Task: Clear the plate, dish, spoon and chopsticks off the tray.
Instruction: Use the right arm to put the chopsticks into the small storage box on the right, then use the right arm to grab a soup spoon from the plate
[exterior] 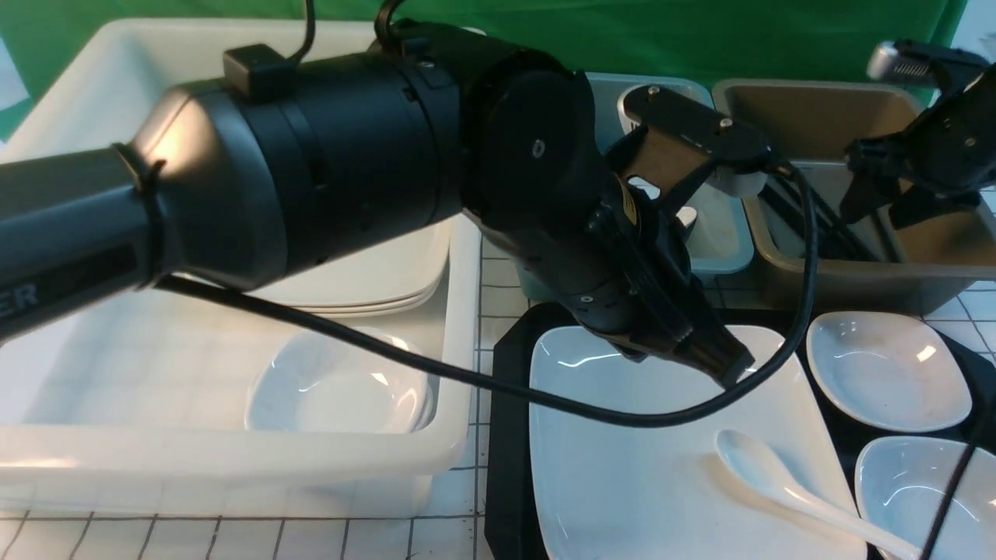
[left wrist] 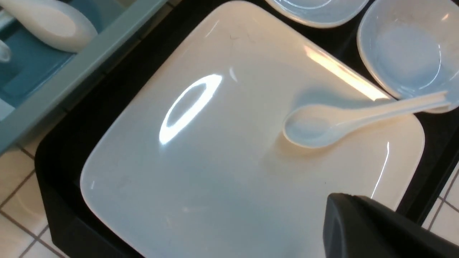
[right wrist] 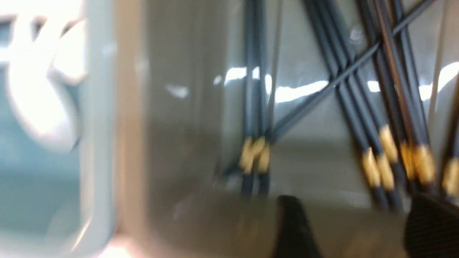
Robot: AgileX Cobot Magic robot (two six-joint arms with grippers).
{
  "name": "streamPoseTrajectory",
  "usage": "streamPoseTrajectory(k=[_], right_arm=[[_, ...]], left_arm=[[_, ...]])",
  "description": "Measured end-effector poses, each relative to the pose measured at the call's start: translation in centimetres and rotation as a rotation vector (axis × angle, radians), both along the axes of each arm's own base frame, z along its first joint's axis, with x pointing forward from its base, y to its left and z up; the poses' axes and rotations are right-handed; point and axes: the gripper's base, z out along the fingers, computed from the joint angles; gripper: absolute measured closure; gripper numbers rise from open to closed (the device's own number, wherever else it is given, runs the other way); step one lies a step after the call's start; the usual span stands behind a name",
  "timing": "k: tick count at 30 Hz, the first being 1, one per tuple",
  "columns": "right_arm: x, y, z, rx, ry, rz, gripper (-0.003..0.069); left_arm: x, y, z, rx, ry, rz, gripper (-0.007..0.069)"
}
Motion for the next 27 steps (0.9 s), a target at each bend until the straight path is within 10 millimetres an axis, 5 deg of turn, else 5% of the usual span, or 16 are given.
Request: streamPoseTrajectory(k=[1, 2, 4, 6, 12, 18, 27], right_arm=[[-0.2, 0.0, 0.3, 0.0, 0.006, 0.006, 0.0321], [-2.0, 0.5, 3.0, -0.008, -0.023, 0.038, 0.0442], [-4.1, 1.2, 5.4, -0.016, -0.062, 0.071, 0.0576], [-6.7, 2.4, 7.3, -0.025, -0.091, 0.117, 0.0621], [-15.6, 5.6, 7.1, -0.018, -0.043, 0.244, 0.0614], [-22.4, 5.6, 5.1, -0.038, -0.095, 0.281, 0.0599], [-24.6, 5.4, 3.6, -0.044, 0.01, 0.319, 0.0566]], left_arm=[[0.0, 0.0, 0.0, 0.003, 0.001, -0.001, 0.0625], [-0.2, 0.2, 0.4, 0.0, -0.003, -0.002, 0.0625], [-0.6, 0.6, 1.3, -0.01, -0.013, -0.004, 0.0625], [-1.0, 1.1, 2.1, -0.015, -0.02, -0.005, 0.0625], [-2.3, 2.0, 3.5, 0.006, -0.007, -0.046, 0.0625], [-4.1, -0.8, 2.0, -0.001, 0.026, -0.212, 0.0625], [-4.2, -3.3, -0.5, -0.001, 0.007, -0.331, 0.0625]])
